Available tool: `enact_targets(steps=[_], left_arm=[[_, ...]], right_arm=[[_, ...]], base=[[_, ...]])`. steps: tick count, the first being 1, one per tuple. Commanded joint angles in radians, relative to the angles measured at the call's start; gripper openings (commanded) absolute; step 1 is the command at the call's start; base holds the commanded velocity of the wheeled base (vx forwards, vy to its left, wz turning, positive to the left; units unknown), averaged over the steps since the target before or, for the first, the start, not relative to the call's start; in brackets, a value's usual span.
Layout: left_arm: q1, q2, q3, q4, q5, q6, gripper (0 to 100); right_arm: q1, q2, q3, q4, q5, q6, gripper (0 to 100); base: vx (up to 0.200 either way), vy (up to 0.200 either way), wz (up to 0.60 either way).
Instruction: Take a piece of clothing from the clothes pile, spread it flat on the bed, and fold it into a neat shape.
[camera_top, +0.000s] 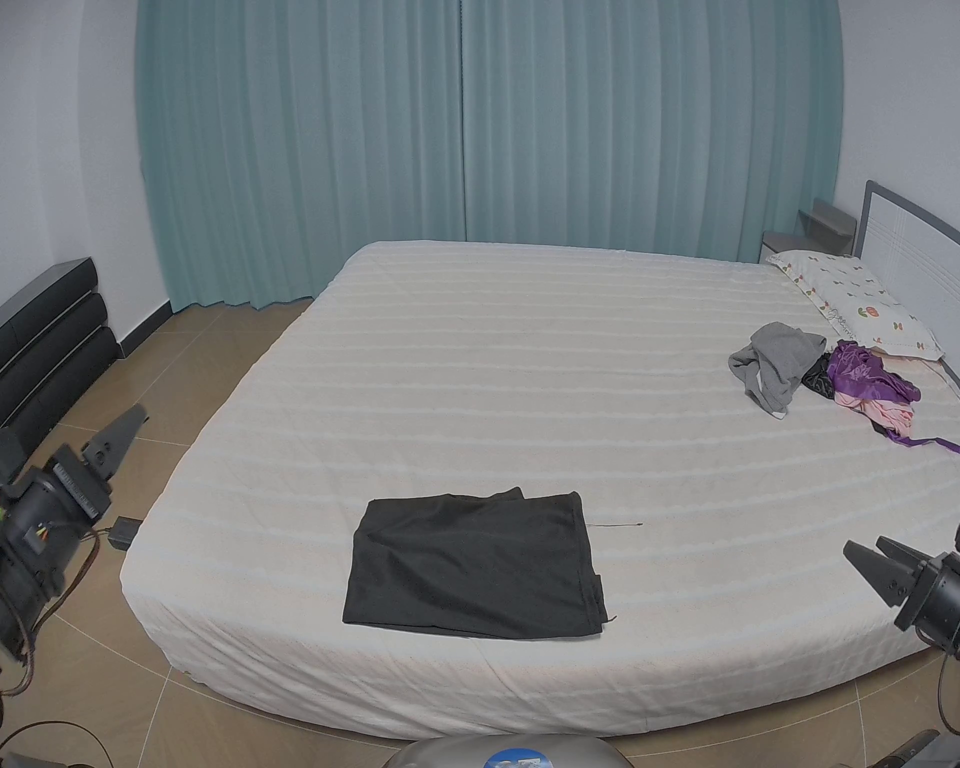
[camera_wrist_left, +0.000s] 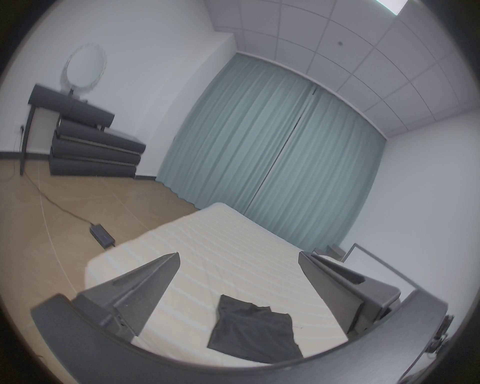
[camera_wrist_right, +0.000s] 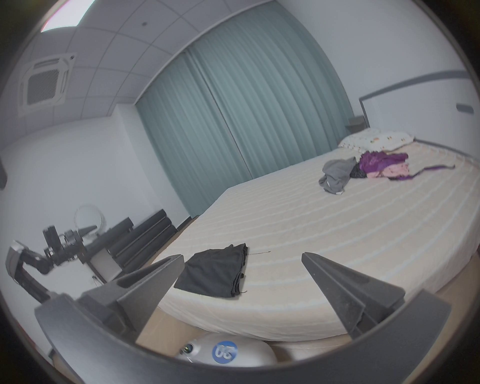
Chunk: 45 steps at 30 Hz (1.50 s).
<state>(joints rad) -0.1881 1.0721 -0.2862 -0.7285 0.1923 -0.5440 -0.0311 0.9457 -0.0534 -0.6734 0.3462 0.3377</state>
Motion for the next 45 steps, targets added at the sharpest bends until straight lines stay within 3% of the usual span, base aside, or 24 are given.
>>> enact_targets(steps=[1, 5, 10, 14, 19, 23, 26, 33, 37, 39, 41, 45], left_arm=[[0.007, -0.621, -0.033, 0.451, 0.07, 0.233, 100], [0.055, -0.762, -0.074, 0.595, 0.073, 0.328, 100], [0.127, -0.887, -0.087, 0.647, 0.07, 0.421, 100], [0.13, -0.946, -0.085, 0.664, 0.068, 0.454, 100], [0.165, -1.002, -0.085, 0.682, 0.07, 0.48, 100], [0.185, -1.037, -0.085, 0.684, 0.064, 0.538, 100], [0.19, -1.063, -0.088, 0.678, 0.067, 0.585, 100], [0.19, -1.063, -0.059, 0.678, 0.068, 0.619, 100], [0.19, -1.063, 0.005, 0.67, 0.075, 0.622, 100], [0.19, -1.063, 0.027, 0.669, 0.075, 0.625, 100], [0.19, -1.063, 0.065, 0.636, 0.073, 0.624, 100], [0.19, -1.064, 0.199, 0.436, 0.059, 0.63, 100]], right_arm=[[0.056, -0.487, -0.059, 0.396, -0.004, -0.235, 100], [0.145, -0.656, -0.137, 0.569, -0.004, -0.272, 100], [0.169, -0.818, -0.241, 0.819, -0.006, -0.286, 100], [0.171, -0.846, -0.25, 0.838, -0.027, -0.342, 100], [0.163, -0.846, -0.263, 0.839, -0.23, -0.385, 100], [0.16, -0.846, -0.266, 0.841, -0.306, -0.385, 100], [0.145, -0.845, -0.273, 0.844, -0.412, -0.388, 100], [0.109, -0.852, -0.246, 0.88, -0.483, -0.387, 100], [0.031, -0.946, -0.166, 0.873, -0.483, -0.414, 100], [0.031, -0.946, -0.146, 0.865, -0.472, -0.442, 100], [0.031, -0.946, -0.111, 0.764, -0.477, -0.459, 100], [0.03, -0.946, 0.053, 0.46, -0.461, -0.468, 100]], base=[[0.0, 0.0, 0.0], [0.0, 0.0, 0.0], [0.0, 0.0, 0.0], [0.0, 0.0, 0.0], [0.0, 0.0, 0.0], [0.0, 0.0, 0.0], [0.0, 0.0, 0.0], [0.0, 0.0, 0.0], [0.0, 0.0, 0.0], [0.0, 0.0, 0.0], [0.0, 0.0, 0.0], [0.0, 0.0, 0.0]])
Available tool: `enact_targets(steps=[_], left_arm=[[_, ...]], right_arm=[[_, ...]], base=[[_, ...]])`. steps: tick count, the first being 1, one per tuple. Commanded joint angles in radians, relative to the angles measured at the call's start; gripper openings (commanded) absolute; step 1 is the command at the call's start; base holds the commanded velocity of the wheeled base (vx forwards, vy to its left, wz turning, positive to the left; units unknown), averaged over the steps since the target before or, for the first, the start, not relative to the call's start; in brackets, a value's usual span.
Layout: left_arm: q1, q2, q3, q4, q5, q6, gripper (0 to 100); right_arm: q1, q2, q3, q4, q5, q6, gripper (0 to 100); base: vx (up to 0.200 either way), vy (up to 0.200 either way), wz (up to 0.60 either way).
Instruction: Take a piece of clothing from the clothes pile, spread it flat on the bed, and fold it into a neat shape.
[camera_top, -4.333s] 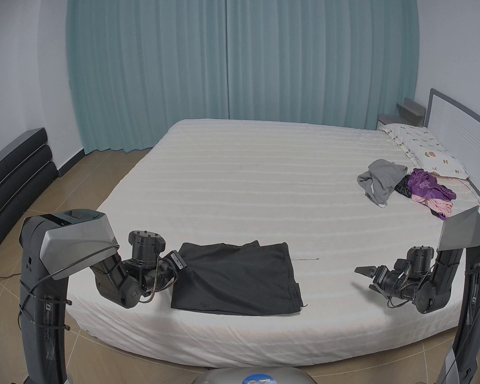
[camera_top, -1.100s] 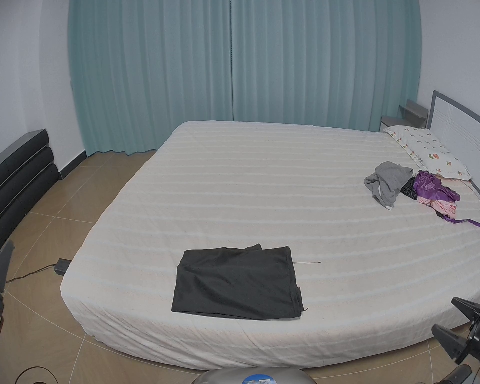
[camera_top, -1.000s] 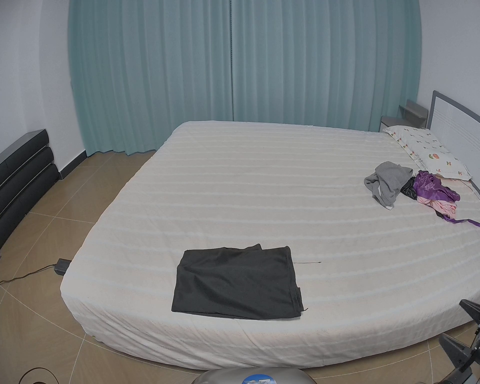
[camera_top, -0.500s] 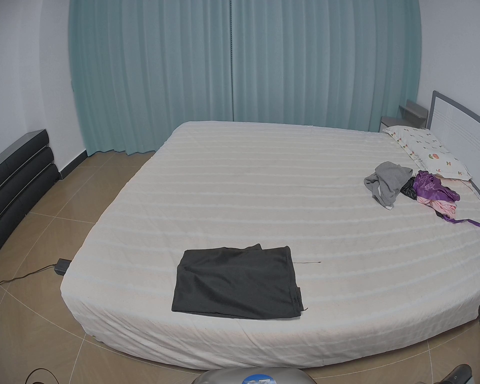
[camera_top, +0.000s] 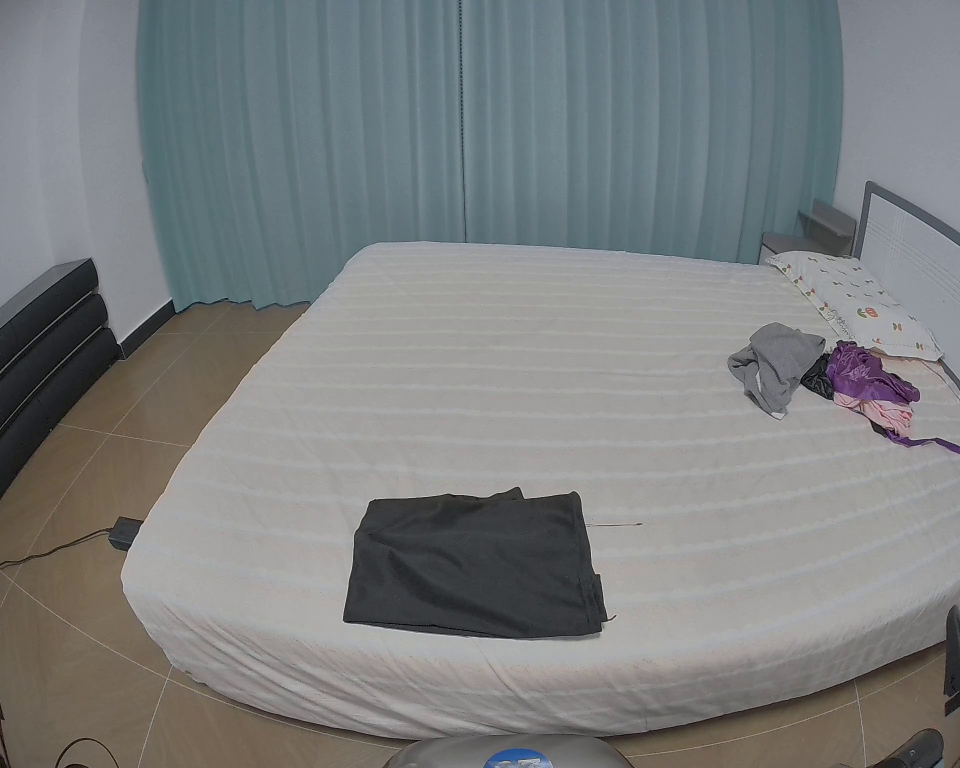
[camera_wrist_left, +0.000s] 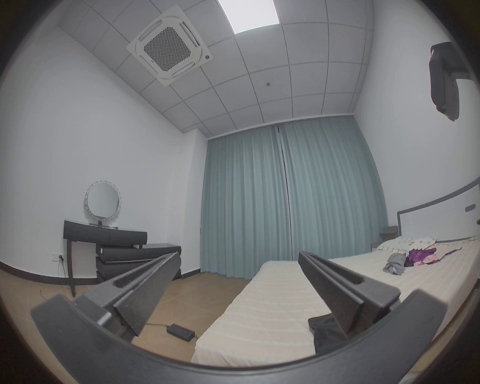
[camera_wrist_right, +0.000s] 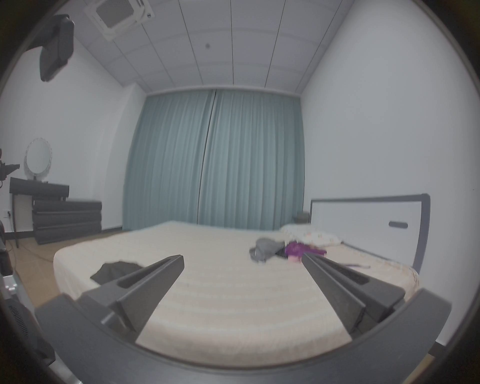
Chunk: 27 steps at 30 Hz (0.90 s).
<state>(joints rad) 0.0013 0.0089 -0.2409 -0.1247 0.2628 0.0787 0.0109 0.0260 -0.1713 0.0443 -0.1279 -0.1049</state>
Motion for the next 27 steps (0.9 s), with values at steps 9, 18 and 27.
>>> enact_targets(steps=[9, 18, 27], left_arm=[[-0.001, -0.001, 0.241, -0.21, -0.05, 0.004, 100], [-0.001, -0.001, 0.241, 0.063, -0.132, 0.0, 100], [-0.001, 0.0, 0.241, 0.077, -0.204, -0.083, 100]], right_arm=[[-0.012, -0.026, 0.17, -0.11, 0.02, 0.014, 100], [-0.012, -0.024, 0.157, -0.064, 0.051, 0.04, 100], [-0.012, -0.024, 0.171, -0.046, 0.145, 0.086, 100]], base=[[0.0, 0.0, 0.0], [0.0, 0.0, 0.0], [0.0, 0.0, 0.0]])
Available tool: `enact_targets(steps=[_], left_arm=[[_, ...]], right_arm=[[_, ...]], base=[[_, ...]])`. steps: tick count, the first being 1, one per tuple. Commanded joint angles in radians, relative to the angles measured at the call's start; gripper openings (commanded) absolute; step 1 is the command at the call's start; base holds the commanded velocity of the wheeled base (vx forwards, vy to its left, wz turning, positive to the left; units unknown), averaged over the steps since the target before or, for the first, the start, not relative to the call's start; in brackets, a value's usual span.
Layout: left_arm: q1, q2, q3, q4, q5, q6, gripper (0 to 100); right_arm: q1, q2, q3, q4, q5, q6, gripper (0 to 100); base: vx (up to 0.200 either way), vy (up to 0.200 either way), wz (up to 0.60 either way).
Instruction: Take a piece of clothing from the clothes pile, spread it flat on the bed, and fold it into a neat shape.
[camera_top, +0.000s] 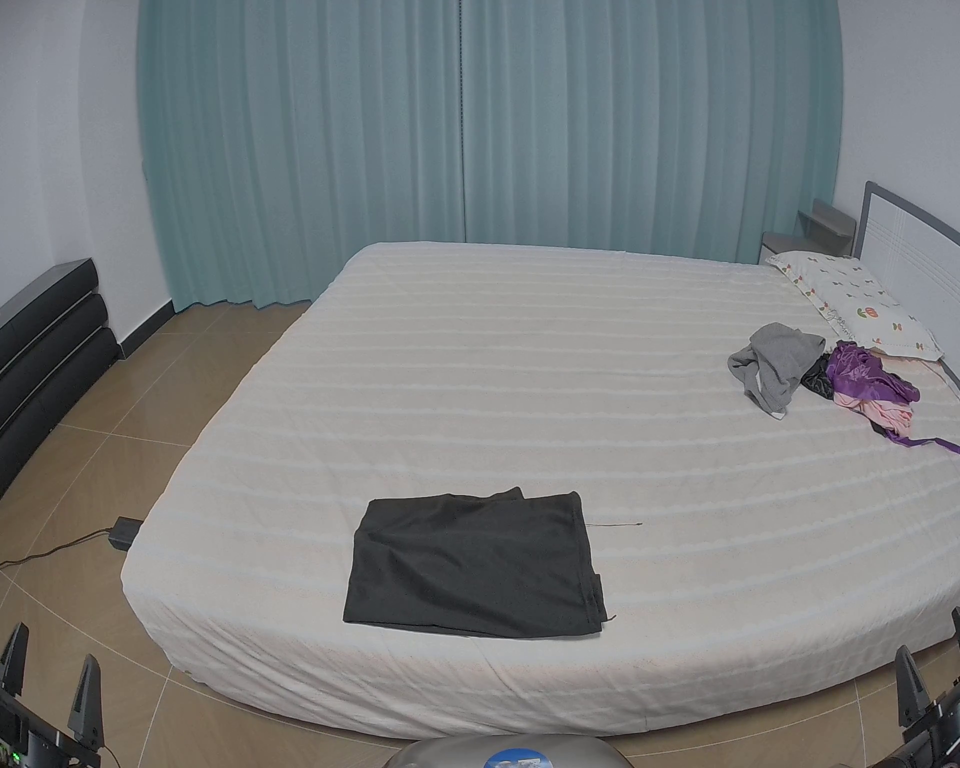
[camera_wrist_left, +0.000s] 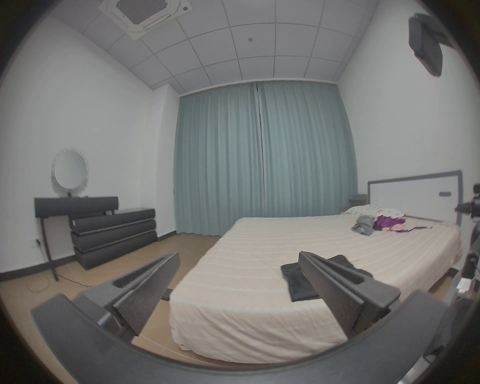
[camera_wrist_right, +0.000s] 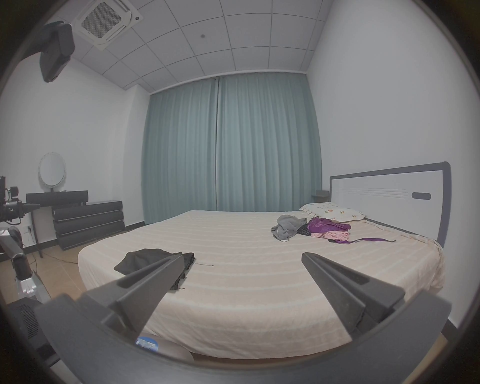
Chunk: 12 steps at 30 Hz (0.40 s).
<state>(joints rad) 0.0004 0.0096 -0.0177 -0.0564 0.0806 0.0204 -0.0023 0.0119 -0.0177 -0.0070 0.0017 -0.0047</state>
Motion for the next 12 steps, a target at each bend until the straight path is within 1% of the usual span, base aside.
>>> enact_targets(steps=[1, 2, 3, 5, 12], left_arm=[[0.0, 0.0, 0.018, 0.035, -0.038, -0.05, 100], [0.0, 0.0, 0.018, 0.035, -0.038, -0.05, 100], [0.0, -0.002, 0.016, 0.073, -0.056, -0.079, 100], [0.001, -0.002, 0.018, 0.055, -0.048, -0.071, 100], [0.0, -0.002, 0.018, 0.053, -0.041, -0.071, 100]], right_arm=[[0.001, -0.01, 0.018, 0.004, 0.017, -0.018, 100], [0.001, -0.01, 0.018, 0.004, 0.017, -0.018, 100], [0.001, -0.012, 0.018, 0.002, 0.015, -0.017, 100], [0.001, -0.012, 0.018, 0.004, 0.02, -0.014, 100], [0.001, -0.012, 0.018, 0.002, 0.021, -0.009, 100]], base=[[0.0, 0.0, 0.0], [0.0, 0.0, 0.0], [0.0, 0.0, 0.0], [0.0, 0.0, 0.0], [0.0, 0.0, 0.0]])
